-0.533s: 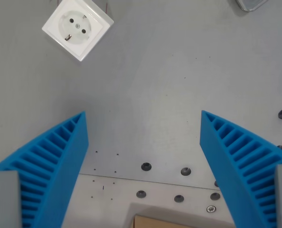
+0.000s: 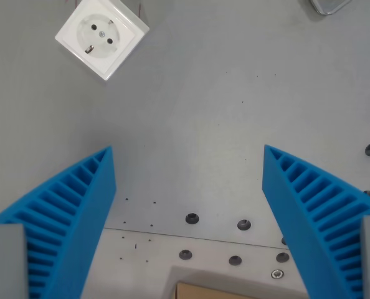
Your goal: Move above the white socket
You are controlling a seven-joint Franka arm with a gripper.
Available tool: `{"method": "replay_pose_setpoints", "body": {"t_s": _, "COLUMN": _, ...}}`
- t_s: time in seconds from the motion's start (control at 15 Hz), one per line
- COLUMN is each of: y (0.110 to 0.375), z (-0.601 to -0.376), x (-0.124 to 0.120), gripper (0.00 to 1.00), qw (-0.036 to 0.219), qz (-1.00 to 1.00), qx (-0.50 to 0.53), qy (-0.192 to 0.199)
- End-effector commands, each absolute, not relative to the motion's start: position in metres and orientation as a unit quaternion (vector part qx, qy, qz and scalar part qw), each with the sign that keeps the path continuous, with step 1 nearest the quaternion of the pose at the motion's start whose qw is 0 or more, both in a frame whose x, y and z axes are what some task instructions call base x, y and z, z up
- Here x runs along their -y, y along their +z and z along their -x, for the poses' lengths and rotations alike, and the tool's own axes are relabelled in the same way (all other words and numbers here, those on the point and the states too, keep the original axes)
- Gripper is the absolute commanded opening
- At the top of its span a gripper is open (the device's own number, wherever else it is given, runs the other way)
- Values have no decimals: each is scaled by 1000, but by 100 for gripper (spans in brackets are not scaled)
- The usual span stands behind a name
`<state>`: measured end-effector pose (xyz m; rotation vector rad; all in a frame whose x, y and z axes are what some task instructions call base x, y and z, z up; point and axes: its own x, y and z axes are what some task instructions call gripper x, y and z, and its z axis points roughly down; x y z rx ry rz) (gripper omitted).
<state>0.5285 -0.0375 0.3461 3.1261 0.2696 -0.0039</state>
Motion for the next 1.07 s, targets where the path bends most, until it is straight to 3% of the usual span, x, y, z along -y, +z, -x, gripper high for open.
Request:
{"method": "replay_pose_setpoints", "body": {"t_s": 0.07, "y": 346, "z": -529, "x": 37, "gripper": 100, "qw": 2, "qz": -997, "qx": -71, "qy": 1}}
{"method": "replay_pose_setpoints", "body": {"t_s": 1.07, "y": 315, "z": -535, "x": 20, "gripper": 100, "qw": 1, "qz": -999, "qx": 41, "qy": 28}}
